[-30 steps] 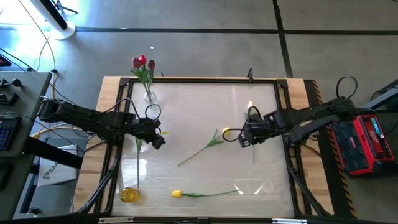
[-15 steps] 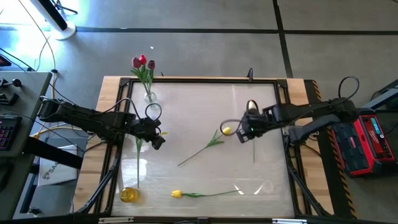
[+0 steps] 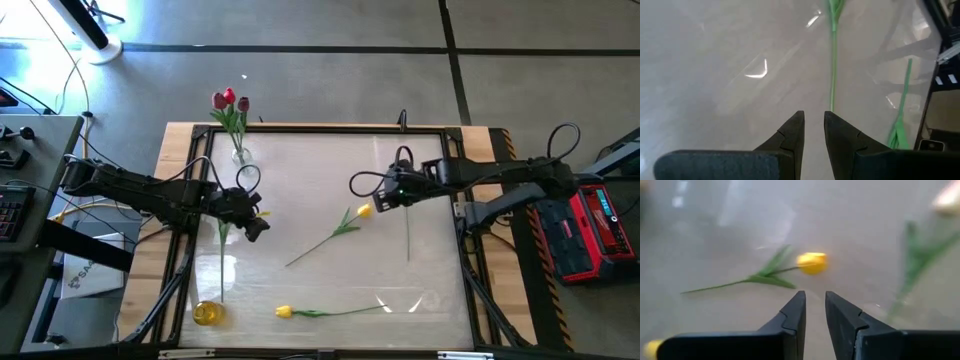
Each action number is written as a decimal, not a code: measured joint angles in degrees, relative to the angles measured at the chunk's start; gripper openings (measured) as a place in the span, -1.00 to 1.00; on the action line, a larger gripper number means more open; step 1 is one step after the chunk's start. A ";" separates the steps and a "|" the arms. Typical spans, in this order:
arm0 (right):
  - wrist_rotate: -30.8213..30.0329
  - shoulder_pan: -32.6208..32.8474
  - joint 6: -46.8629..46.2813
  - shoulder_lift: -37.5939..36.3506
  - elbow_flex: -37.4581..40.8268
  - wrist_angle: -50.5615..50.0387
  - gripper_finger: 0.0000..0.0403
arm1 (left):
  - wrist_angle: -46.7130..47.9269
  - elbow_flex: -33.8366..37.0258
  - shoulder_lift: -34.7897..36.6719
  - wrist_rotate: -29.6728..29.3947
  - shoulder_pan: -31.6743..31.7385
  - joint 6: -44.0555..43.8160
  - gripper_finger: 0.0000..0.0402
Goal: Sort flowers into vase by color
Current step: Put the right white flower into the yellow vase
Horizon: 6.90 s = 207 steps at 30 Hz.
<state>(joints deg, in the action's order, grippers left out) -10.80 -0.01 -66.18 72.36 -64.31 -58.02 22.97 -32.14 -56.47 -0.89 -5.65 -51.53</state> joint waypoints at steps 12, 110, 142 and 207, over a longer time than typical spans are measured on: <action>-0.98 -0.08 -7.00 0.02 0.00 -13.87 -0.69 | -0.30 0.00 0.00 0.05 -0.04 2.65 -0.70; -12.31 -2.61 37.79 10.01 -10.92 32.75 -1.00 | -40.24 0.02 8.00 -10.91 6.85 29.07 -0.22; 5.89 -1.81 66.65 13.03 -12.15 65.57 -1.00 | -40.06 -24.96 -10.07 0.26 10.58 45.72 -0.06; 1.57 -3.74 55.72 -16.09 -11.65 30.38 -0.01 | 0.36 -30.97 6.27 -17.01 1.66 44.20 -0.99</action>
<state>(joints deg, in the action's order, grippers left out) -9.23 -3.75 -10.46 56.27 -75.96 -27.64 23.33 -63.11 -50.19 -17.90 -3.99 -7.33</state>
